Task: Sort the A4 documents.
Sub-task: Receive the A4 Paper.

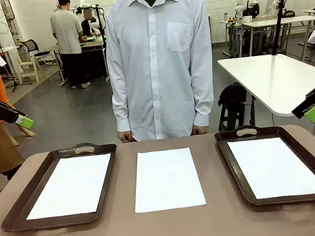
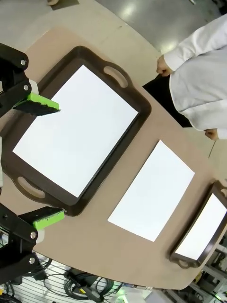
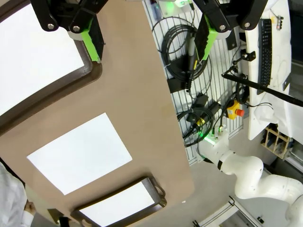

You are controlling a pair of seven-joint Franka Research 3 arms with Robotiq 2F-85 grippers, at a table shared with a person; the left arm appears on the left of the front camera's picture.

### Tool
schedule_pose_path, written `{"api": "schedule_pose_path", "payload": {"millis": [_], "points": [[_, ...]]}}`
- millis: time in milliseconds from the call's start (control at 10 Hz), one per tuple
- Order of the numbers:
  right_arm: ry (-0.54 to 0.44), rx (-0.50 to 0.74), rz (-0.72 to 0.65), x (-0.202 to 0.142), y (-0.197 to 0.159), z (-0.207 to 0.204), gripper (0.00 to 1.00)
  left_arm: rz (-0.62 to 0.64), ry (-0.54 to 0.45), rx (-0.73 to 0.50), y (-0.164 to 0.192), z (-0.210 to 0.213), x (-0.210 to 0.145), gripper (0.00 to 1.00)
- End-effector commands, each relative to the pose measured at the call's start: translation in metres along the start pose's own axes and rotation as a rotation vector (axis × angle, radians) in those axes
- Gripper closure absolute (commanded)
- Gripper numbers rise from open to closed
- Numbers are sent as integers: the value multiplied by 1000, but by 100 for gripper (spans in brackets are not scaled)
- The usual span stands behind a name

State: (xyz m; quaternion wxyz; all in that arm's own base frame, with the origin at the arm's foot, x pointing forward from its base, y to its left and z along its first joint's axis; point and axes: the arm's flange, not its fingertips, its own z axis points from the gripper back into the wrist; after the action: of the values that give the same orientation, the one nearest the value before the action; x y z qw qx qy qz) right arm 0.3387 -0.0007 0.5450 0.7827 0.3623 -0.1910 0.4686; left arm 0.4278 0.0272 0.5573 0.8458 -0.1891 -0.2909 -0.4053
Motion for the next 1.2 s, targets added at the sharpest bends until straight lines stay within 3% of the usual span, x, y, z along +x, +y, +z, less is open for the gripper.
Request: {"api": "schedule_pose_path", "payload": {"millis": [0, 200, 600, 1100], "points": [[-5, 5, 5, 0, 0, 0, 0, 20, -50, 22, -13, -1, 1, 0], [-5, 5, 5, 0, 0, 0, 0, 83, -37, 66, -13, -4, 6, 0], [-5, 5, 5, 0, 0, 0, 0, 72, -11, 101, -13, -4, 5, 0], [-5, 5, 5, 0, 0, 0, 0, 65, -32, 58, -9, -1, 7, 0]]}}
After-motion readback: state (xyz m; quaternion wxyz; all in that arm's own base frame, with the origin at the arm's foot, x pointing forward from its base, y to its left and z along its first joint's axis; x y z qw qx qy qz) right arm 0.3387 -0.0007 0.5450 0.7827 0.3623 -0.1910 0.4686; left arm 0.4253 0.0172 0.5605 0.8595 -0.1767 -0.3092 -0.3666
